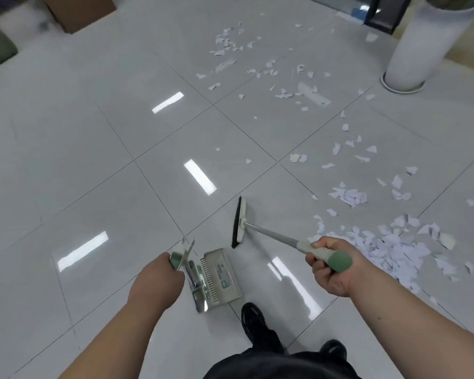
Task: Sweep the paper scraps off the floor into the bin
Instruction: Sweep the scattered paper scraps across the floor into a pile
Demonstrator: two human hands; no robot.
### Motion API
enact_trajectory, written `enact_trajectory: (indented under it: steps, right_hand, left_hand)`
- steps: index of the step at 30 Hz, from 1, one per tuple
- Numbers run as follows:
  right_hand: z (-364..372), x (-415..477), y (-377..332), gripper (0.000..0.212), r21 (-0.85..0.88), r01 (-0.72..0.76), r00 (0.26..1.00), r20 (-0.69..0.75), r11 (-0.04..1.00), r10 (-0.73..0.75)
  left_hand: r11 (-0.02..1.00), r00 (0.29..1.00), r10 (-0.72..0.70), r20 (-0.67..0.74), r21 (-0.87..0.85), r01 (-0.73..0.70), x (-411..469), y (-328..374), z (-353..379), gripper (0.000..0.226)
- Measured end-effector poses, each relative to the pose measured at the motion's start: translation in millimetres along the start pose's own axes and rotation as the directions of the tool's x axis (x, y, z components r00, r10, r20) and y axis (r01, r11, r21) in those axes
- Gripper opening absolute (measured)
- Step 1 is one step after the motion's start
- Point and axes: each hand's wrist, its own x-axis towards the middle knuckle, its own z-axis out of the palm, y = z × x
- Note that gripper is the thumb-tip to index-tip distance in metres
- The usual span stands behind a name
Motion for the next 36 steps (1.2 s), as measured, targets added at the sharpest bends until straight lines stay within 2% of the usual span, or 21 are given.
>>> enact_trajectory:
  steps: [7, 12, 16, 18, 23, 29, 36]
  right_hand:
    - [-116, -55, -8, 0.013, 0.087, 0.089, 0.994, -0.067, 0.992, -0.084]
    - [-204, -92, -8, 0.030, 0.136, 0.155, 0.979, -0.155, 0.979, -0.133]
    - [-258, -118, -2, 0.013, 0.108, 0.204, 0.960, -0.214, 0.973, -0.178]
    - [-277, -128, 1, 0.012, 0.103, 0.232, 0.953, -0.221, 0.967, -0.205]
    - [-317, -152, 17, 0.028, 0.069, 0.344, 0.910, -0.269, 0.936, -0.315]
    - [-361, -188, 41, 0.030, 0.085, 0.461, 0.848, -0.336, 0.883, -0.410]
    - [-396, -205, 70, 0.020, 0.056, 0.512, 0.762, -0.490, 0.857, -0.423]
  left_hand:
    - [0.999, 0.999, 0.020, -0.025, -0.050, -0.021, -54, 52, 37, 0.009]
    - [0.995, 0.996, 0.086, -0.005, -0.054, -0.086, -88, 99, 60, 0.017]
    - [0.986, 0.986, 0.167, 0.026, -0.024, -0.167, -115, 142, 85, 0.019]
    - [0.976, 0.976, 0.216, 0.036, -0.006, -0.216, -126, 165, 97, 0.018]
    - [0.939, 0.937, 0.339, 0.081, 0.038, -0.343, -151, 216, 120, 0.017]
    - [0.884, 0.887, 0.441, 0.135, 0.103, -0.456, -169, 270, 135, 0.016]
    - [0.817, 0.827, 0.527, 0.197, 0.149, -0.557, -178, 318, 147, 0.016]
